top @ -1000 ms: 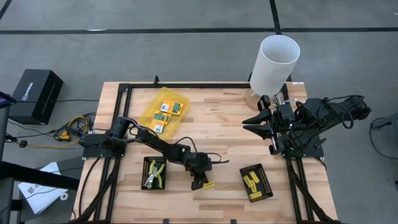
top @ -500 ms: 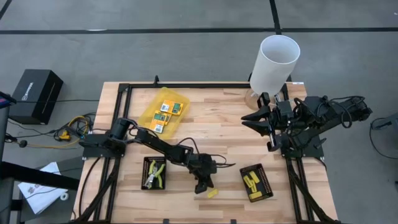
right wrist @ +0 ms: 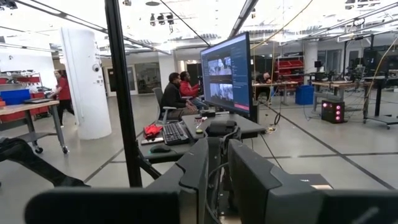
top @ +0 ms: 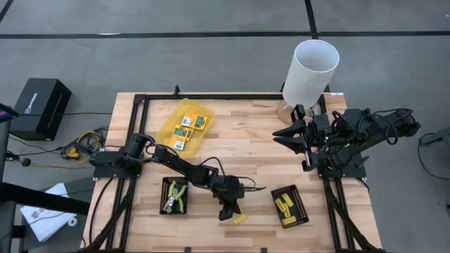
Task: Pick & Place School Supplies
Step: Put the yellow eraser into the right black bin
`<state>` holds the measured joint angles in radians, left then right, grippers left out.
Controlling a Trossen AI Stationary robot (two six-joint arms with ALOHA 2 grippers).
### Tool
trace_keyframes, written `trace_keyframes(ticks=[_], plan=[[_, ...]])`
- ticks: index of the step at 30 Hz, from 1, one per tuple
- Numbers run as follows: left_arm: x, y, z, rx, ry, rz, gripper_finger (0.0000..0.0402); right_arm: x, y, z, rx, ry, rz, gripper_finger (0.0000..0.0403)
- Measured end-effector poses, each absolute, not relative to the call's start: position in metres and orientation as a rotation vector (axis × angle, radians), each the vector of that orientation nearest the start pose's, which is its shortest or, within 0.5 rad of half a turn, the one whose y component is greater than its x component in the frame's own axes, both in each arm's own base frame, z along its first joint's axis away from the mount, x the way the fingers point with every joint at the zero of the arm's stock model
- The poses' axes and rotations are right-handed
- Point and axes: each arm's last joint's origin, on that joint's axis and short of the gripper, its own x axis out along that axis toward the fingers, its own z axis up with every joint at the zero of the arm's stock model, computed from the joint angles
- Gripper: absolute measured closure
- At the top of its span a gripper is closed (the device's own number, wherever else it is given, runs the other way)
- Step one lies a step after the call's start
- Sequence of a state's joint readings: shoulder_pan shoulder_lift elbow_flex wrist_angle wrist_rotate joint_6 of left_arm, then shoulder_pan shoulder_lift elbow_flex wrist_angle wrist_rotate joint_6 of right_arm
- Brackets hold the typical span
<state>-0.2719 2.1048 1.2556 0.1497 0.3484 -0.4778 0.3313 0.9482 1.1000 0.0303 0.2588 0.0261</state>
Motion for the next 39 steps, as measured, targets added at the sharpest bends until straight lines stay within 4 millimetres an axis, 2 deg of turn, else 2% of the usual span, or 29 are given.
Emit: trace_keyframes(ticks=[5, 11, 27, 39], plan=[[0.415, -0.127, 0.122, -0.469, 0.848, -0.411, 0.0401, 0.185, 0.056, 0.432, 0.074, -0.173, 0.074, 0.0347], [0.416, -0.131, 0.103, -0.5, 0.889, -0.422, 0.0401, 0.185, 0.056, 0.432, 0.073, -0.173, 0.074, 0.0347], [0.416, -0.141, 0.107, -0.516, 0.849, -0.451, 0.0401, 0.186, 0.056, 0.43, 0.07, -0.153, 0.074, 0.0347], [0.416, -0.141, 0.105, -0.519, 0.852, -0.458, 0.0401, 0.186, 0.056, 0.429, 0.072, -0.151, 0.074, 0.0347]])
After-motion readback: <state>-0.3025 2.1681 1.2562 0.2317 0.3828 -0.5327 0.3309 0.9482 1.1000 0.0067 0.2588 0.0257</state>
